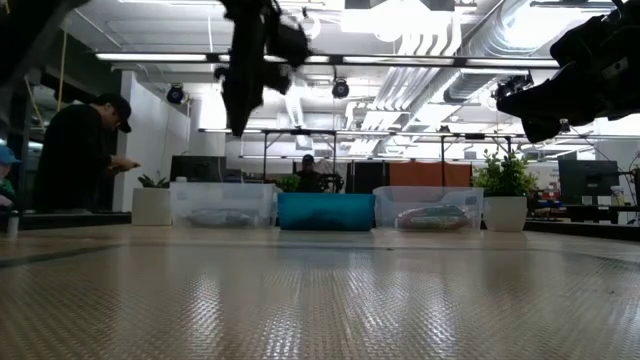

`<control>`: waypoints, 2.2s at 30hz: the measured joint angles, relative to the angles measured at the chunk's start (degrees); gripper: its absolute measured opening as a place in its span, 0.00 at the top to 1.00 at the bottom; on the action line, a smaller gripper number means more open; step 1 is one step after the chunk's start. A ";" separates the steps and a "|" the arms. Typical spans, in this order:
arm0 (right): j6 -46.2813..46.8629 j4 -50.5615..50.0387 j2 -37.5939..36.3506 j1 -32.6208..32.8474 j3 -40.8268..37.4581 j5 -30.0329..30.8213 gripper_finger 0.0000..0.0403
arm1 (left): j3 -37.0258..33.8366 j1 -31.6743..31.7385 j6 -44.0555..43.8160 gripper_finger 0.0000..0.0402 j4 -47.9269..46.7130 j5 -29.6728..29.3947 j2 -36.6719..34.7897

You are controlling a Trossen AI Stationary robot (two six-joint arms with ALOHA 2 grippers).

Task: Pick and place Granola Bars by type
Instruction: Return to Home Position

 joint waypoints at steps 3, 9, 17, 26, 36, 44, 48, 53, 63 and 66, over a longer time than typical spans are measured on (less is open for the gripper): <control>0.00 0.01 0.00 0.00 -0.01 0.00 1.00 | 0.00 -3.40 -3.99 0.88 0.85 5.67 -3.92; 0.00 0.02 0.00 0.00 -0.01 0.02 1.00 | 0.00 -11.39 -10.35 0.98 6.45 9.35 -12.35; 0.00 0.01 0.02 -0.01 -0.01 0.02 1.00 | -2.17 -17.73 -16.41 1.00 20.57 11.50 -22.96; -0.02 0.02 0.04 -0.02 0.01 0.00 1.00 | -30.91 -17.50 -22.10 1.00 44.74 16.97 -41.33; 0.00 0.02 0.05 0.00 0.01 0.00 1.00 | -67.00 -17.52 -30.76 1.00 75.20 24.87 -63.14; 0.00 0.02 0.00 -0.02 0.01 0.02 1.00 | -80.76 -17.52 -31.59 1.00 81.93 26.55 -77.86; 0.00 0.02 0.00 -0.01 -0.01 0.01 1.00 | -87.56 -17.52 -33.70 1.00 86.30 27.35 -84.73; 0.00 0.02 0.00 -0.02 -0.01 0.00 1.00 | -93.85 -17.52 -37.43 1.00 91.14 28.89 -92.22; -0.01 0.02 0.00 -0.02 0.01 0.01 1.00 | -97.68 -17.54 -38.84 1.00 93.67 30.08 -101.48; -0.01 0.02 0.00 0.00 -0.01 0.00 1.00 | -99.95 -17.54 -41.39 1.00 94.79 30.08 -104.25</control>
